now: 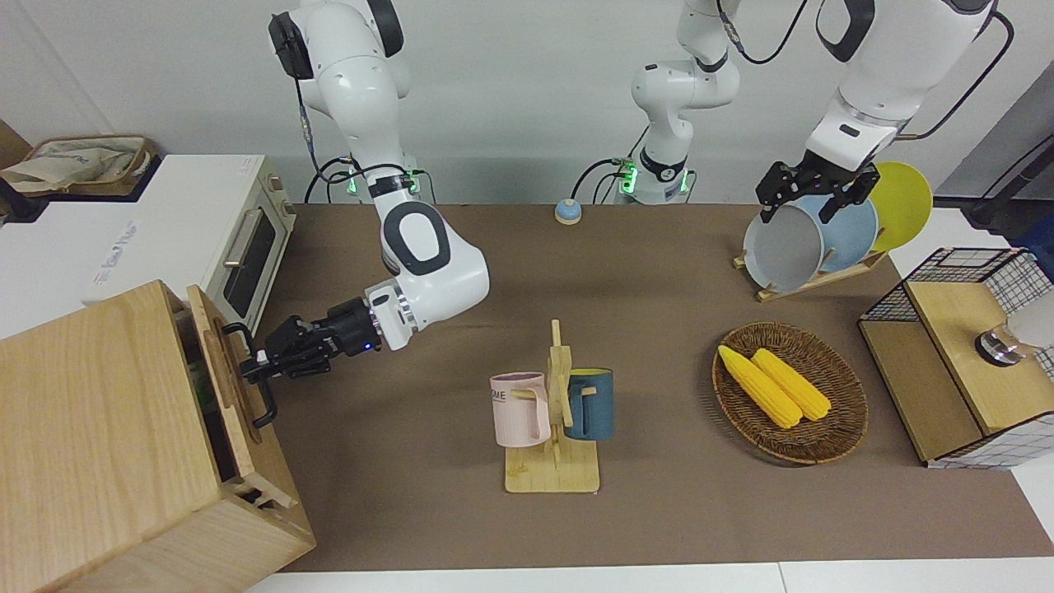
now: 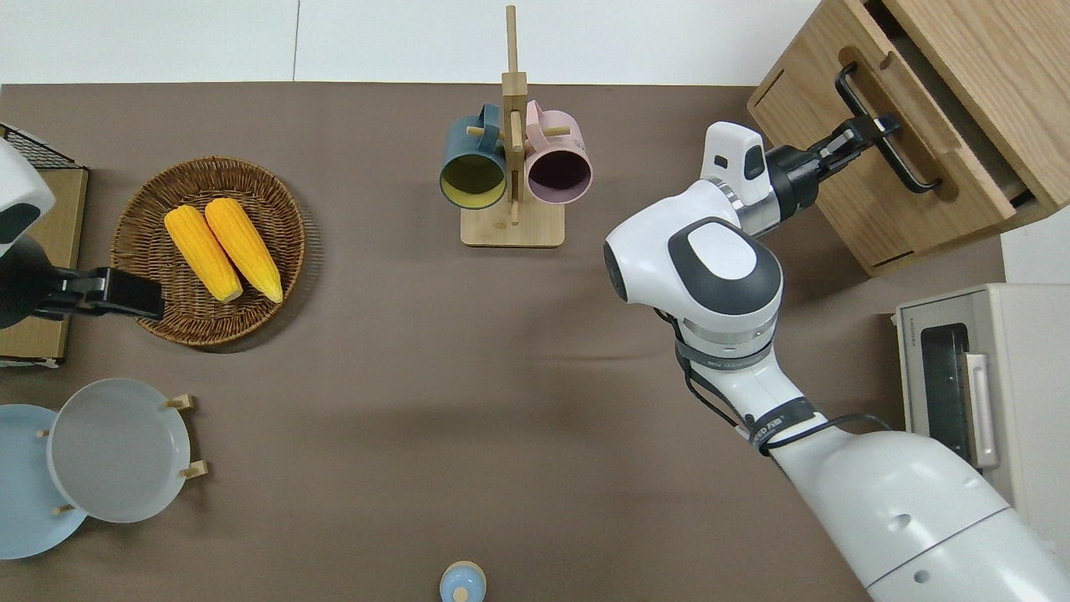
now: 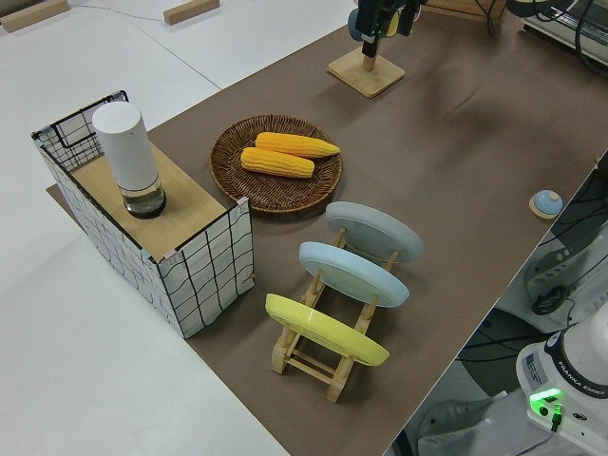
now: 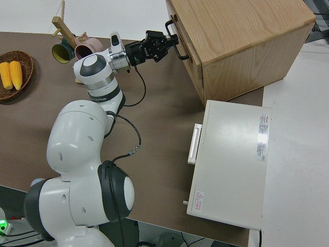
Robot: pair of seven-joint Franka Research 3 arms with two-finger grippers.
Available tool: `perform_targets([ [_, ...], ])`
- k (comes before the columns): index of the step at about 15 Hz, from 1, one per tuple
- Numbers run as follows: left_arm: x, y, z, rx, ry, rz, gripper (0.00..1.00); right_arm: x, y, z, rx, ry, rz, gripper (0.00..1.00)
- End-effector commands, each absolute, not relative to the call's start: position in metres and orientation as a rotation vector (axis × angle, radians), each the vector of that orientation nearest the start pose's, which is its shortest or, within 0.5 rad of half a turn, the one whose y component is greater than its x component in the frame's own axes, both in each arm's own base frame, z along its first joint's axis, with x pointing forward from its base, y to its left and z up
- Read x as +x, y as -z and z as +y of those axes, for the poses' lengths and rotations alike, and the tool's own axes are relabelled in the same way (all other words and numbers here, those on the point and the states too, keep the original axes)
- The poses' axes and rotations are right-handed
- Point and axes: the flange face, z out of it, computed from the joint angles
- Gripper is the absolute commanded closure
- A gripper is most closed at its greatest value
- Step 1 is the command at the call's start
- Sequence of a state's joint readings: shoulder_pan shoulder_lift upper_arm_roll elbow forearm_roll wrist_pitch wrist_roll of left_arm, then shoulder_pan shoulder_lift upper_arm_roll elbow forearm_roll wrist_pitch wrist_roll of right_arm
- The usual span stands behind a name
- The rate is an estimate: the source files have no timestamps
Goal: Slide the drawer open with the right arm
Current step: 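Pull the handle with the right gripper toward the robot, sliding drawer out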
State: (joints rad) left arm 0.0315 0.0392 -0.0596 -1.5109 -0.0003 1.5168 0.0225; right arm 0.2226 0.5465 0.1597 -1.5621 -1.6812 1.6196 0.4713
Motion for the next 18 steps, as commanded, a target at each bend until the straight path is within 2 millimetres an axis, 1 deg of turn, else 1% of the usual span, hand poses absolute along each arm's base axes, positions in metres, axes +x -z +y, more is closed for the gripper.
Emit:
perform_targets([
  [1,0.563,-0.630,-0.014,-3.126,-0.060,0.097,0.01,0.669,-0.389,0.195,1.557,-0.334,0.465,1.000],
  [4,0.563,-0.629,-0.014,-3.126,-0.062,0.097,0.01,0.654,-0.390,0.225,1.563,-0.331,0.458,1.000],
  [9,0.563,-0.629,-0.014,-3.126,-0.062,0.097,0.01,0.632,-0.388,0.268,1.587,-0.340,0.479,1.000],
  [15,0.563,-0.630,-0.014,-3.126,-0.060,0.097,0.01,0.613,-0.394,0.307,1.604,-0.368,0.494,1.000],
  [18,0.563,-0.629,-0.014,-3.126,-0.062,0.097,0.01,0.606,-0.395,0.319,1.596,-0.375,0.498,1.000],
])
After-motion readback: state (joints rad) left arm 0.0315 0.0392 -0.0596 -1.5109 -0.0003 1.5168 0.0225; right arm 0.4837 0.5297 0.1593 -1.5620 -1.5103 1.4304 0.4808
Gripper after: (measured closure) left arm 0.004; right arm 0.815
